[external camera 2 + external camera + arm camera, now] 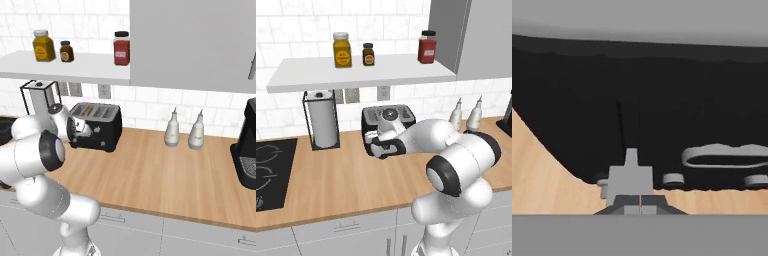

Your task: Start the toaster. Once the lever pops up, take the bread to the plate on the dining counter.

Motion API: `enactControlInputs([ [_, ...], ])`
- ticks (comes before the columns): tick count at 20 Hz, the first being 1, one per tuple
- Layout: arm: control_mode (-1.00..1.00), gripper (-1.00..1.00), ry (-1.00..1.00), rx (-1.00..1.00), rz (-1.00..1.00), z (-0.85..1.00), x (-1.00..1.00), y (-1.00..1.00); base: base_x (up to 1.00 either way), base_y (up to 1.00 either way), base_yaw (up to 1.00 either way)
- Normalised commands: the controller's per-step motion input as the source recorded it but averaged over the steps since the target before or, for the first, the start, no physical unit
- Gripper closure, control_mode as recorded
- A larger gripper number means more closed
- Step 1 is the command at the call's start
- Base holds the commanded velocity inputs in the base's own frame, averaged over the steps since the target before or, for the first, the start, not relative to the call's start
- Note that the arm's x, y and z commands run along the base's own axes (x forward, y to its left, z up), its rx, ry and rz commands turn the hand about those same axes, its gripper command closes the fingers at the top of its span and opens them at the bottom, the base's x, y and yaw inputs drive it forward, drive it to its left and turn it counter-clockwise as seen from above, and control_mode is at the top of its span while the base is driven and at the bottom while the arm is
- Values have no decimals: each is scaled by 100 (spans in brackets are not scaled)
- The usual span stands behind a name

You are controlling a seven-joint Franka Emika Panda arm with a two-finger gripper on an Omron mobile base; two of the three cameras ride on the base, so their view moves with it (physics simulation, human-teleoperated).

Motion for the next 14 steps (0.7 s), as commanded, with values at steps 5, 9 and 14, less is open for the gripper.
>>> enactControlInputs([
  [5,-100,100,0,-6,0,-77,8,14,0,0,0],
  [9,-100,100,-4,-3,0,-39,0,6,0,0,0],
  [14,-100,100,-1,9,0,50,-4,0,0,0,0],
])
